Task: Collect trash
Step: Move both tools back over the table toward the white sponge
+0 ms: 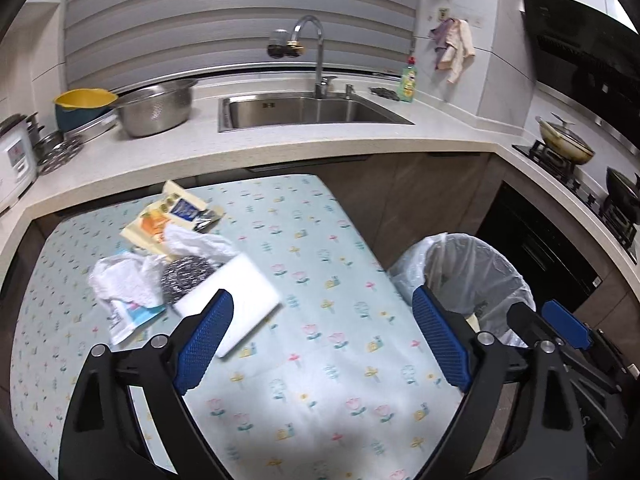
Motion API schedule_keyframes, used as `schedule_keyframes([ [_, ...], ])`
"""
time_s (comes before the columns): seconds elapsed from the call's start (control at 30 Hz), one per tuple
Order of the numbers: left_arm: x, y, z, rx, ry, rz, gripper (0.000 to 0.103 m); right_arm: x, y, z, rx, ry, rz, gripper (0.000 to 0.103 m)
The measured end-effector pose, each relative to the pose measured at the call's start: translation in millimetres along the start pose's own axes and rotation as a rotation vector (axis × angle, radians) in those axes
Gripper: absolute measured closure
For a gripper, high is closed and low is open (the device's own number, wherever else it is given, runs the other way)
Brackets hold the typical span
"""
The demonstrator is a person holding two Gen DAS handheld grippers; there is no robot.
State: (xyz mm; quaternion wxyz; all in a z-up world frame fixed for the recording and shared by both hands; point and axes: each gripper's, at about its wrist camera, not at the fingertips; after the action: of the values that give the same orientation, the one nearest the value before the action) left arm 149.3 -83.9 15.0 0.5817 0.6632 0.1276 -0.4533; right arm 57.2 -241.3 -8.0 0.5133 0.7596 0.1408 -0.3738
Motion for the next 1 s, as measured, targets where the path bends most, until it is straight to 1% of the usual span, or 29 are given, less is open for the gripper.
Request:
schedule_keyframes([
  [0.23,-9,-10,-56,-0.093,0.039,-0.018,0.012,2,-6,-42,-0.046,0.048,-0.027,0.042],
  [0.3,-12,-15,-74,-0.121,0.054,-0.021,0.011,4,-9,-58,-0.059,0.062,-0.032,0.033],
  [0.33,-13,-17,-83,-0.135,0.062,-0.022,0.011,5,-11,-64,-0.066,0.068,-0.034,0.032],
  [0.6,-13,-36,-158,-0.264,0.119,-0.056,0.01,26,-24,-123,-0.139,0.113,-0.093,0.03],
  [0.67,-12,-40,-172,-0.283,0.136,-0.059,0.01,34,-28,-136,-0.15,0.121,-0.11,0.025],
  [0.8,-9,-46,-195,-0.306,0.171,-0.066,0.01,49,-31,-160,-0.166,0.139,-0.146,0.024],
  [0.87,-6,-49,-206,-0.313,0.187,-0.069,0.01,57,-31,-169,-0.162,0.142,-0.16,0.021],
  [1.0,1,-50,-223,-0.328,0.191,-0.079,0.01,79,-29,-184,-0.131,0.161,-0.203,0.02],
])
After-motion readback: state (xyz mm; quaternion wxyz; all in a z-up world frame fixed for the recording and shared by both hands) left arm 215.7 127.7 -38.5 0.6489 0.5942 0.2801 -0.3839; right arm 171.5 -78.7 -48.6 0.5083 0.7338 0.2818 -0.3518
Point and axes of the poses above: each gripper's, at about its wrist camera, not at the fingertips, and x roughly the way its jaws point, z to its right, y to its top, and after that the axes turned 9 degrees about -z, right-handed
